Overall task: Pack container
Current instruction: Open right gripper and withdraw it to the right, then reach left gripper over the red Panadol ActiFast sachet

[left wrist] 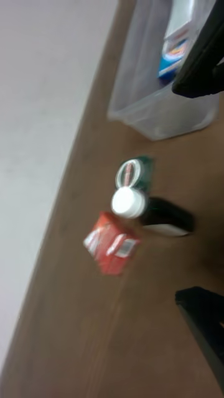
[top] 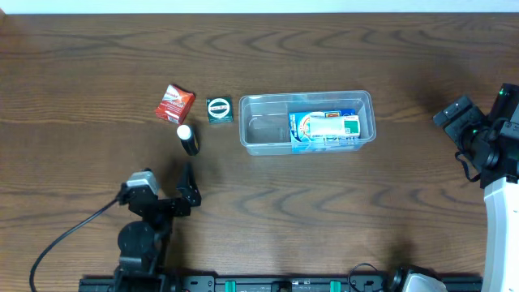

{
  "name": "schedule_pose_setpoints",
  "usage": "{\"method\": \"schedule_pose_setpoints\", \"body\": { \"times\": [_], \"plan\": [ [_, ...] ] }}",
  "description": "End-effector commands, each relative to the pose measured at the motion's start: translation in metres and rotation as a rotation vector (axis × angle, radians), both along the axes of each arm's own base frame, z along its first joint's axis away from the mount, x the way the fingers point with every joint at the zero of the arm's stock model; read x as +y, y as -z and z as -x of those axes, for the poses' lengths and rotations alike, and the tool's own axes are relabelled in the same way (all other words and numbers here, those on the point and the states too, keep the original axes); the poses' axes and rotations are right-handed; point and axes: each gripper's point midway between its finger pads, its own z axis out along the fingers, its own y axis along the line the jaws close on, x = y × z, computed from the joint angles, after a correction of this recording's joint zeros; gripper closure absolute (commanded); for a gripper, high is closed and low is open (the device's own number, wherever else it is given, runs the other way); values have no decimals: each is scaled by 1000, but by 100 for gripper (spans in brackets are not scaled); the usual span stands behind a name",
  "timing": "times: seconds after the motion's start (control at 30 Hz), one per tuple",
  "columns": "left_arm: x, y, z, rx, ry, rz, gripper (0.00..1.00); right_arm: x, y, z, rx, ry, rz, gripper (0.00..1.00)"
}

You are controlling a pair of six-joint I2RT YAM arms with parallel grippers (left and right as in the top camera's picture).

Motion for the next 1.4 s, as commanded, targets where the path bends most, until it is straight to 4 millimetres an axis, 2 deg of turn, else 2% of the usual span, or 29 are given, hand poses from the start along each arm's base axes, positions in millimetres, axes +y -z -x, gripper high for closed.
{"method": "schedule_pose_setpoints", "body": {
  "times": [0.0,0.13,0.23,0.37,0.57,0.7,0.87,1.2,1.37],
  "plan": [
    [-8,-50,0,9,54,-21,2,-2,1,0,7,-5,8,1],
    [-6,-75,-18,187,72,-118,2,-2,1,0,7,-5,7,1],
    [-12,-80,-41,345,131,-172,2,-2,1,0,7,-5,8,1],
    [-20,-69,-77,593,237,-199,2,-2,1,0,7,-5,8,1],
    [-5,-39,-132,874,240,-187,2,-2,1,0,7,-5,8,1],
    [1,-13,-151,935,315,-258,2,-2,1,0,7,-5,8,1],
    [8,18,-162,972,382,-321,2,-2,1,0,7,-5,8,1],
    [15,35,-190,912,409,-386,2,-2,1,0,7,-5,8,1],
    [15,53,-205,923,334,-306,2,-2,1,0,7,-5,7,1]
  ]
}}
